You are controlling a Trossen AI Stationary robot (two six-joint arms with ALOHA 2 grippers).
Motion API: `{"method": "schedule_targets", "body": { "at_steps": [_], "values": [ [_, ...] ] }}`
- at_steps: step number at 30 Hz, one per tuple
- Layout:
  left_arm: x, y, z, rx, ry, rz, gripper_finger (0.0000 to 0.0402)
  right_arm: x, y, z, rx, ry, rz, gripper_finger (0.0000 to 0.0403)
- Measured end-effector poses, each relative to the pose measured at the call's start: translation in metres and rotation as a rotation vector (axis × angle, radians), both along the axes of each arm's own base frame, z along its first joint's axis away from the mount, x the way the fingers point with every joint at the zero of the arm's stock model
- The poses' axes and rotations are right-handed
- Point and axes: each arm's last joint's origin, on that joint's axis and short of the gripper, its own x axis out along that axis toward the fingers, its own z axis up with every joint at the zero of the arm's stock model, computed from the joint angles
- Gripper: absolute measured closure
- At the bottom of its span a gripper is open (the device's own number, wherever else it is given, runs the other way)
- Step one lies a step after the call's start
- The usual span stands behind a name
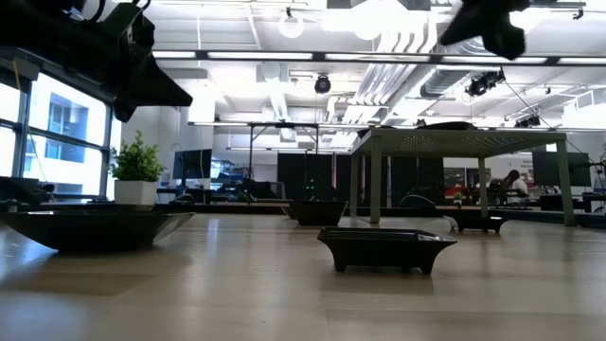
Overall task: Pick & Place Mini shaped plates
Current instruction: Stack the square plate on top of the square plate on the shelf
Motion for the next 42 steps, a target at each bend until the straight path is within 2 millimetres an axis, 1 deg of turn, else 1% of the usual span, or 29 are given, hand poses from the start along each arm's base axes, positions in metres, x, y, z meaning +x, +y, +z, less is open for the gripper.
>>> {"method": "schedule_targets", "body": {
  "at_steps": [4,8,12,16,19,21,25,28,32,37,42],
  "values": [
    [0.001,0.0,0.001,-0.002,-0.012,0.0,0.0401,0.0,0.016,-0.028,0.099,0.04,-0.023,0.0401],
    [0.002,0.0,0.001,-0.002,-0.016,0.003,0.0401,0.0,0.023,-0.059,0.227,0.069,-0.084,0.0401],
    [0.002,0.0,0.001,-0.003,-0.017,0.004,0.0401,-0.005,0.023,-0.09,0.363,0.116,-0.232,0.0395],
    [0.002,0.0,0.001,-0.009,-0.019,0.006,0.0401,-0.011,0.023,-0.114,0.471,0.155,-0.338,0.037],
    [0.002,0.0,0.001,-0.009,-0.019,0.006,0.0401,-0.015,0.022,-0.13,0.5,0.167,-0.423,0.0343],
    [0.002,0.0,0.001,-0.009,-0.019,0.006,0.0401,-0.017,0.02,-0.14,0.504,0.144,-0.473,0.0327],
    [0.002,0.0,0.001,-0.01,-0.019,0.006,0.0401,-0.019,0.015,-0.163,0.527,0.119,-0.534,0.031],
    [0.002,0.0,0.001,-0.01,-0.019,0.007,0.0401,-0.02,0.012,-0.175,0.514,0.141,-0.561,0.0309],
    [0.002,0.0,0.001,-0.01,-0.019,0.007,0.0401,-0.018,0.008,-0.184,0.493,0.182,-0.599,0.0309],
    [0.001,0.0,0.001,-0.01,-0.019,0.01,0.0401,-0.008,0.008,-0.191,0.492,0.182,-0.587,0.0309],
    [0.001,0.0,0.001,-0.009,-0.019,0.009,0.0401,0.0,0.01,-0.202,0.504,0.228,-0.587,0.0312]
  ]
}}
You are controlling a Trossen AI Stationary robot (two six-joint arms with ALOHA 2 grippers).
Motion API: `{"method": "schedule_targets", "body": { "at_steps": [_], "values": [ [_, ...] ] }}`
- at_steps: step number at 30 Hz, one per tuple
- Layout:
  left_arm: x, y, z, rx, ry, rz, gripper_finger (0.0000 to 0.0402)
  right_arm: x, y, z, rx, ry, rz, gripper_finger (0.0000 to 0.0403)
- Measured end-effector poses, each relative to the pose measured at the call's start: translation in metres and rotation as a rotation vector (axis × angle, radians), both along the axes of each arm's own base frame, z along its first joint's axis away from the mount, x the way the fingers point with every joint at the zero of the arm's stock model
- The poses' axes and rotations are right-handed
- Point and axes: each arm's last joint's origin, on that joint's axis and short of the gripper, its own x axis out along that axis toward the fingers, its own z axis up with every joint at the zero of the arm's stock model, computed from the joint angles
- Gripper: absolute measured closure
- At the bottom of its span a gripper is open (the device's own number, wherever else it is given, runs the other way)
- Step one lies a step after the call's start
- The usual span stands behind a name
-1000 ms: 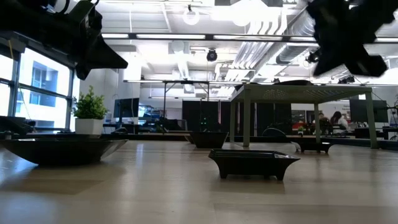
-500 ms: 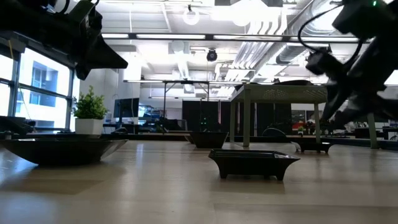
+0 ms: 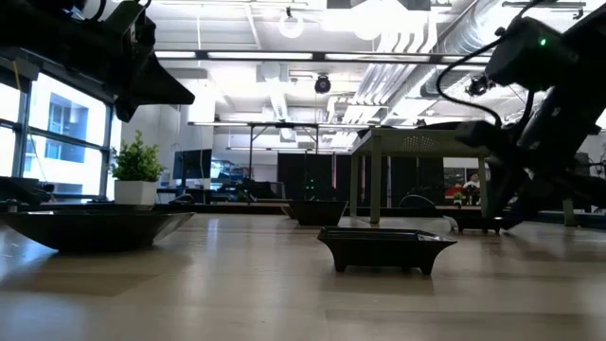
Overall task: Pick & Place Mini shaped plates
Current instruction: Stack the square plate on top of the square plate on the shelf
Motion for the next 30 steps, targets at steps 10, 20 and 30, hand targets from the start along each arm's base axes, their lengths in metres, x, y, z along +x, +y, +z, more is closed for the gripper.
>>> {"method": "schedule_targets", "body": {
  "at_steps": [10,20,30],
  "values": [
    [0.0,0.0,0.0,-0.022,-0.009,0.005,0.0401,0.008,0.0,-0.001,-0.029,-0.043,0.003,0.0397],
    [0.0,0.0,0.0,-0.022,-0.008,0.002,0.0401,0.008,0.001,0.009,-0.018,-0.101,0.021,0.0399],
    [0.0,0.0,0.0,-0.023,-0.008,0.002,0.0401,0.021,0.008,0.064,-0.007,-0.292,0.221,0.04]
  ]
}}
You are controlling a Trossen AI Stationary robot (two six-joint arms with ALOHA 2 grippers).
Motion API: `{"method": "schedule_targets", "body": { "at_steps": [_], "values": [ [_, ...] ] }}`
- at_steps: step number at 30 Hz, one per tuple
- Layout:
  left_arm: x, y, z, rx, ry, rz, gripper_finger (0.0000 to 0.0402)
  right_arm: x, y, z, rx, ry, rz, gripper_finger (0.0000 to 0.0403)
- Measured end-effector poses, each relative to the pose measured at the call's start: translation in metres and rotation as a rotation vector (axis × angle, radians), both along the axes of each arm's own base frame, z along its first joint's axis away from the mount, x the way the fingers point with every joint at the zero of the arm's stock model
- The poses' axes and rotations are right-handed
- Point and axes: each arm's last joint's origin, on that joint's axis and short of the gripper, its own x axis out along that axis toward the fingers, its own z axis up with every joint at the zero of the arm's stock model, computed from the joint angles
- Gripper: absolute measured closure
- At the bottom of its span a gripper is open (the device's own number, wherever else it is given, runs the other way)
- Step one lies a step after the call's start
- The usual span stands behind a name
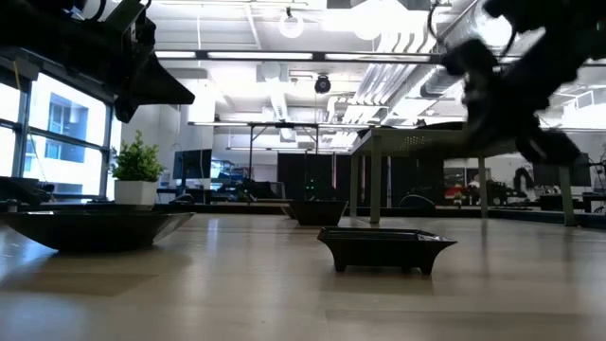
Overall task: Pick & Place Mini shaped plates
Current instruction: Stack the square plate on top of the square plate on the shelf
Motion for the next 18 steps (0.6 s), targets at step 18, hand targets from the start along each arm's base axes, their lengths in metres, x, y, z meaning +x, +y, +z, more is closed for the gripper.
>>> {"method": "schedule_targets", "body": {
  "at_steps": [18],
  "values": [
    [0.0,0.0,0.0,0.007,0.003,-0.001,0.0401,-0.042,-0.065,0.172,-0.438,0.029,-0.216,0.0397]
  ]
}}
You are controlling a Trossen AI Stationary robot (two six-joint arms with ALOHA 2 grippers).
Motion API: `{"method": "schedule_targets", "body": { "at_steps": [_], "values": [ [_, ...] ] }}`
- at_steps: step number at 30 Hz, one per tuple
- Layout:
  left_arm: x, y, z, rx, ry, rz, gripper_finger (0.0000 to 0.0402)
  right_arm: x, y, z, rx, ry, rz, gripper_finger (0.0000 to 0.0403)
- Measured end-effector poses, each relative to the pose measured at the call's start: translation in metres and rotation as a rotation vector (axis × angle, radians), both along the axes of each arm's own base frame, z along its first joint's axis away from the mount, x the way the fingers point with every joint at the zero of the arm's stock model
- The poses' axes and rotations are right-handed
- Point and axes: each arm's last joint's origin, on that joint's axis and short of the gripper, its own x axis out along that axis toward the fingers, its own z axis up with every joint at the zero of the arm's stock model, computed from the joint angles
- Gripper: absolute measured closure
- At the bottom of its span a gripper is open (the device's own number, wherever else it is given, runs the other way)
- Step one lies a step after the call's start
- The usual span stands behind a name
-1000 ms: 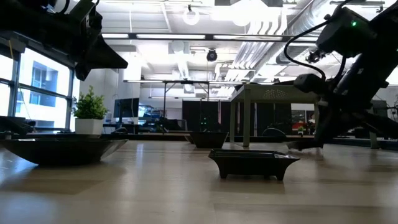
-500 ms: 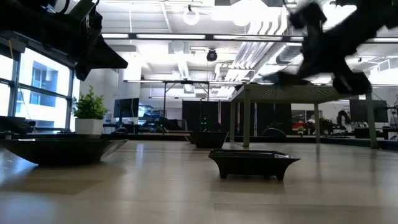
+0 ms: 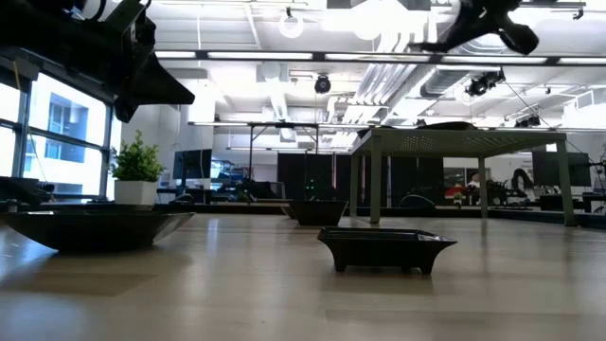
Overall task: Pick & Place Mini shaped plates
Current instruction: Stack the square plate on top of the square plate on the shelf
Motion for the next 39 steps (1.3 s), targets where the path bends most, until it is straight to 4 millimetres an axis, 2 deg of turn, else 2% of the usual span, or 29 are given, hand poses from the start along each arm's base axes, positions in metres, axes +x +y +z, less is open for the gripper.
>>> {"method": "schedule_targets", "body": {
  "at_steps": [3,6,9,13,18,24,39],
  "values": [
    [0.0,0.0,0.0,0.0,0.0,0.0,0.0401,-0.01,-0.026,0.01,-0.042,0.065,-0.063,0.04],
    [0.0,0.0,0.0,0.011,0.004,-0.005,0.0401,-0.011,-0.055,0.011,-0.046,0.13,-0.074,0.04],
    [0.0,0.0,0.0,0.012,0.005,-0.013,0.0401,-0.011,-0.089,0.003,-0.023,0.225,-0.092,0.0401],
    [0.0,-0.001,0.0,0.006,0.006,-0.038,0.0401,-0.022,-0.13,-0.01,0.035,0.303,-0.154,0.0401],
    [0.0,-0.001,0.0,0.002,0.007,-0.055,0.0401,-0.037,-0.163,-0.024,0.08,0.35,-0.2,0.0401],
    [0.0,-0.001,0.0,0.002,0.008,-0.055,0.0401,-0.039,-0.178,-0.032,0.082,0.365,-0.198,0.0401],
    [0.0,-0.001,0.0,0.002,0.008,-0.055,0.0401,-0.029,-0.183,-0.043,0.054,0.52,-0.248,0.04]
  ]
}}
